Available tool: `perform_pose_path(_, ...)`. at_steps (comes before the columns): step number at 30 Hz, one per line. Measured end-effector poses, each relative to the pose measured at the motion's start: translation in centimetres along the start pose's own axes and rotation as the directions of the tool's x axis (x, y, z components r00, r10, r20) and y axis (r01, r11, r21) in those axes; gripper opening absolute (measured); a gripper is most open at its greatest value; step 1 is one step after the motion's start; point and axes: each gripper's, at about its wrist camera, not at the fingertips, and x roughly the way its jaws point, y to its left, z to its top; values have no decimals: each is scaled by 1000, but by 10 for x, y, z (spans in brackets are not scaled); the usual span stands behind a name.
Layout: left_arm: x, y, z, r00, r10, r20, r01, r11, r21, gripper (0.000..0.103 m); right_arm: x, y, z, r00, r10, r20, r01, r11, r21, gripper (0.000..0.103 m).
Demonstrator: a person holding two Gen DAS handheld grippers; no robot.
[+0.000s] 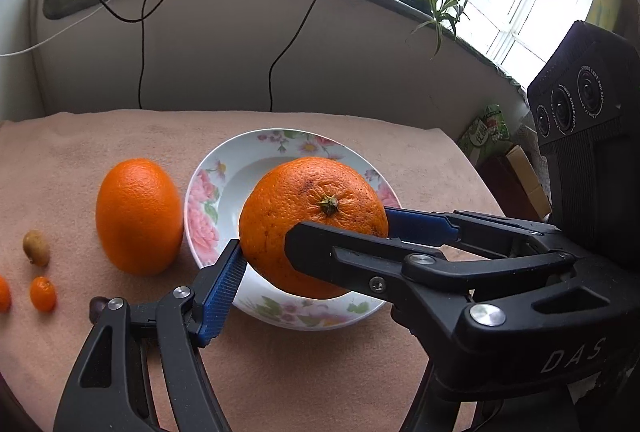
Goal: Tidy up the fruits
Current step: 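Lift the large orange with the right gripper and carry it over the floral plate, then lower the large orange into the plate and open the right gripper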
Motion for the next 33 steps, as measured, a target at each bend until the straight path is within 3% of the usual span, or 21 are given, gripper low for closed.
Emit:
perform_pose_path(11, 28, -7, 5, 998, -18, -59, 17, 1000, -14, 70, 5, -28, 4, 999, -36, -8, 36, 999, 27, 70)
perform_pose_path(27, 46, -4, 4, 992, -14, -123, 10, 1000, -26, 71, 14, -32, 4, 996, -74, -47, 76, 996, 38, 71)
perform_pose_path(33, 43, -8, 2, 993, 1, -116, -2, 1000, -9, 71, 4, -27, 8, 995, -102, -5, 102, 994, 34, 72)
